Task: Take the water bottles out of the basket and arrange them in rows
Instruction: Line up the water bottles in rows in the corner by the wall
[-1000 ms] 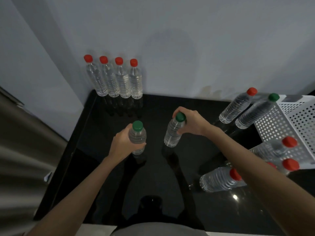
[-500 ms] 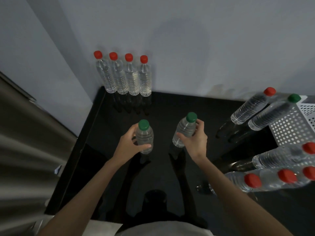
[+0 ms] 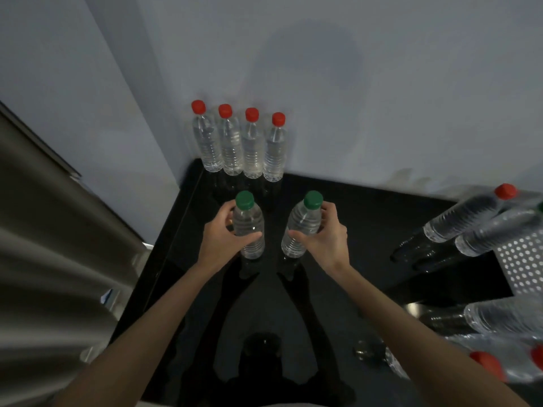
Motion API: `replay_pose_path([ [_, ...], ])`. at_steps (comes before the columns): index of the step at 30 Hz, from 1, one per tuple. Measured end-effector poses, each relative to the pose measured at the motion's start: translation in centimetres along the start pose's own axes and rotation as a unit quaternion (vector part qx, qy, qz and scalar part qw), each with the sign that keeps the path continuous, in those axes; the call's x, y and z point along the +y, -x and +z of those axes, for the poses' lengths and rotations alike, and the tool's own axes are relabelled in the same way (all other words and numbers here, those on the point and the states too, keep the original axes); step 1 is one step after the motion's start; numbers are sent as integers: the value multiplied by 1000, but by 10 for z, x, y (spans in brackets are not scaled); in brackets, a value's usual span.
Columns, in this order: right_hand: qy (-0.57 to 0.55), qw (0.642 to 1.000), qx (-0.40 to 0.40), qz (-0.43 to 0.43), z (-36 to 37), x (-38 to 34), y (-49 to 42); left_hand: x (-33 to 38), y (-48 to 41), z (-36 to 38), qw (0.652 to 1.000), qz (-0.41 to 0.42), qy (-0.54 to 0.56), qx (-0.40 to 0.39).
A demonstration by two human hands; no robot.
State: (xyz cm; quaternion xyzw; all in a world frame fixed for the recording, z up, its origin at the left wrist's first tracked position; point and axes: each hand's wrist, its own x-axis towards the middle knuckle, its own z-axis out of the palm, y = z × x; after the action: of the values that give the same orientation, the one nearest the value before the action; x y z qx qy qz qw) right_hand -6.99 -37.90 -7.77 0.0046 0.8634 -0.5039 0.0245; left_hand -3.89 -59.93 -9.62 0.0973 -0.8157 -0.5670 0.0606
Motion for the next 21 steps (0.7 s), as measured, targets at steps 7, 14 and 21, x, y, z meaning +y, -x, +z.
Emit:
replay_pose_path([
  [7, -23, 999, -26, -10, 63, -42, -50, -15, -74, -55, 999, -5, -8, 53],
  [14, -28, 999, -41, -23, 125, -71, -103, -34, -142, -88, 998, 2, -5, 69],
  [21, -33, 998, -51, -32, 166, -83, -145, -51, -184, -96, 997, 12, -35, 72],
])
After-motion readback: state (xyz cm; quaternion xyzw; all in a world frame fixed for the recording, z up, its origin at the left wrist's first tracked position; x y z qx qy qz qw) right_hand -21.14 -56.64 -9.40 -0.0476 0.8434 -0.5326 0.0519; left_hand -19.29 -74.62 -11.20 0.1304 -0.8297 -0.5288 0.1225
